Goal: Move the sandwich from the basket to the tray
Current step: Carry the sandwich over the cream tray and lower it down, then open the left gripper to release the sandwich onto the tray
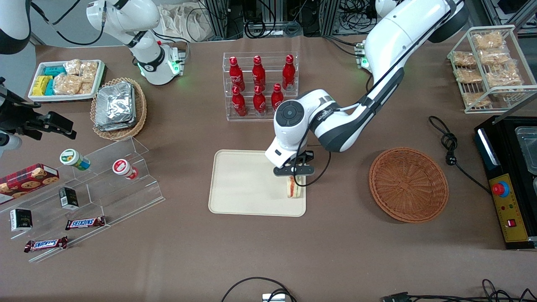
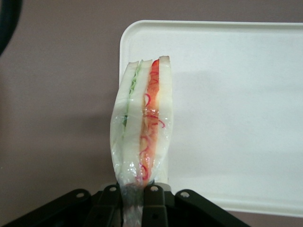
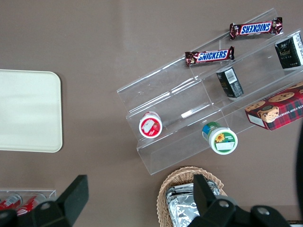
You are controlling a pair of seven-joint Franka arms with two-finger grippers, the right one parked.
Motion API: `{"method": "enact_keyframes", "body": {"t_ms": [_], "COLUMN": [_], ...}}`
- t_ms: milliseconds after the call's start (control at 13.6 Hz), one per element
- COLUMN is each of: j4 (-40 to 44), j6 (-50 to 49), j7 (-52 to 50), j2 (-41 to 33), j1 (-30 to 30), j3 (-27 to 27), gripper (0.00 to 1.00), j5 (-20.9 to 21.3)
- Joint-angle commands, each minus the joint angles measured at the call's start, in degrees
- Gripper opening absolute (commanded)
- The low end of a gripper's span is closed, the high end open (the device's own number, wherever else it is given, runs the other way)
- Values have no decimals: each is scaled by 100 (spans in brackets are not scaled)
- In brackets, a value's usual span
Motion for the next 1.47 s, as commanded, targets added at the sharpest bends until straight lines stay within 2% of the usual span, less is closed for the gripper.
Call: {"method": "enact_keyframes", "body": {"t_ms": [0,367,440,514,587,1101,1394], "j4": [-204,-309,-310,-301,-301,-231,-169], "j6": [498,756,782,791,791,791,686], "j7": [-253,-384,-454,-490,-525,-956,-833], "j2": [114,282,291,317,317,195,-454], "j1": [-22,-49,-49,-49,-49,-23,152], "j3": [112,244,253,244,244,218,200], "gripper": [0,2,15,67,100,100,100], "j5": [305,490,499,516,516,455,393]}}
